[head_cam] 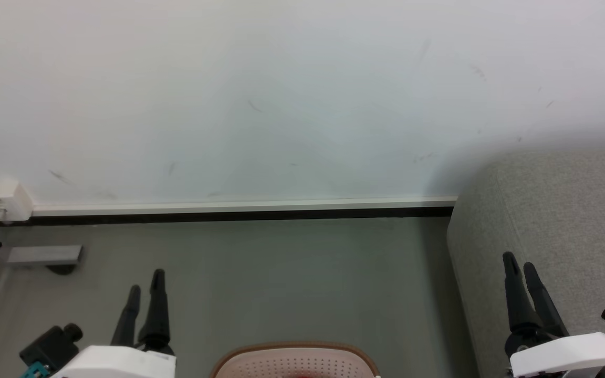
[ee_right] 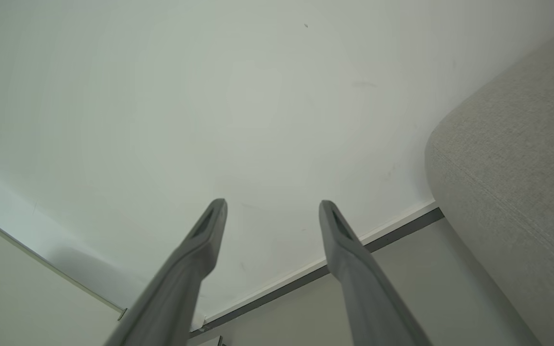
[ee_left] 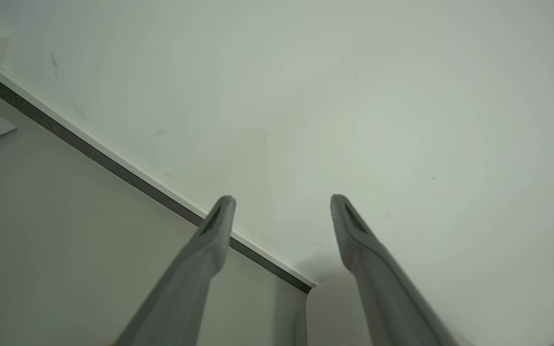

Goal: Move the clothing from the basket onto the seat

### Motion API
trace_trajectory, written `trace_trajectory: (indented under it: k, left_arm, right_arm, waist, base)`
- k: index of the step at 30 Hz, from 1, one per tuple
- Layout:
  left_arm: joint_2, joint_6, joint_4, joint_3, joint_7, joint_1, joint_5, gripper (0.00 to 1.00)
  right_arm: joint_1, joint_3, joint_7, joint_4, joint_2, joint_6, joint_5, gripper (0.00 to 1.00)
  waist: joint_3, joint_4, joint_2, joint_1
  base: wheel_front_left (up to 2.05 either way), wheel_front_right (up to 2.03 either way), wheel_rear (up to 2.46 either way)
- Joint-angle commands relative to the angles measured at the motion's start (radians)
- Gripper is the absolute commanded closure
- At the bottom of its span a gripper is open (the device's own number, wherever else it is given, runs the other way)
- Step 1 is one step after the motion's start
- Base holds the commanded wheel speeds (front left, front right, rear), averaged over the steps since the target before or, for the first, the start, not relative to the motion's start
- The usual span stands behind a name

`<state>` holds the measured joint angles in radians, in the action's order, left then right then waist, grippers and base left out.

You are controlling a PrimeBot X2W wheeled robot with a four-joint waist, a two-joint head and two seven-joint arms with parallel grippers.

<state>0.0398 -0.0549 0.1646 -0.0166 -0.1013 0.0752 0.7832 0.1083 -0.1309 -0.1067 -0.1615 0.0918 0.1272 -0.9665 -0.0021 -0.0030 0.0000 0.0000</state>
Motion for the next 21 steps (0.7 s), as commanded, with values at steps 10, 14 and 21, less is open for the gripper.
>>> trace_trajectory:
  k: [10, 14, 21]
  left_arm:
    - [0.009, 0.036, -0.008, 0.033, -0.039, 0.020, -0.196, 0.00]
    - [0.009, 0.047, -0.009, 0.043, -0.050, 0.019, -0.257, 0.00]
    - [0.010, 0.072, -0.006, 0.052, -0.068, 0.018, -0.335, 0.00]
  right_arm:
    - [0.030, -0.046, -0.033, 0.022, 0.020, 0.005, 0.178, 0.00]
    - [0.030, -0.046, -0.044, 0.025, 0.016, 0.005, 0.233, 0.00]
    - [0.021, -0.021, -0.063, 0.009, -0.002, 0.005, 0.325, 0.00]
  waist:
    - [-0.001, 0.002, 0.0000, 0.0000]
    - [-0.003, 0.001, 0.0000, 0.0000]
    - [-0.006, 0.001, 0.0000, 0.0000]
  base:
    - [0.00, 0.00, 0.00]
    - [0.00, 0.00, 0.00]
    - [0.00, 0.00, 0.00]
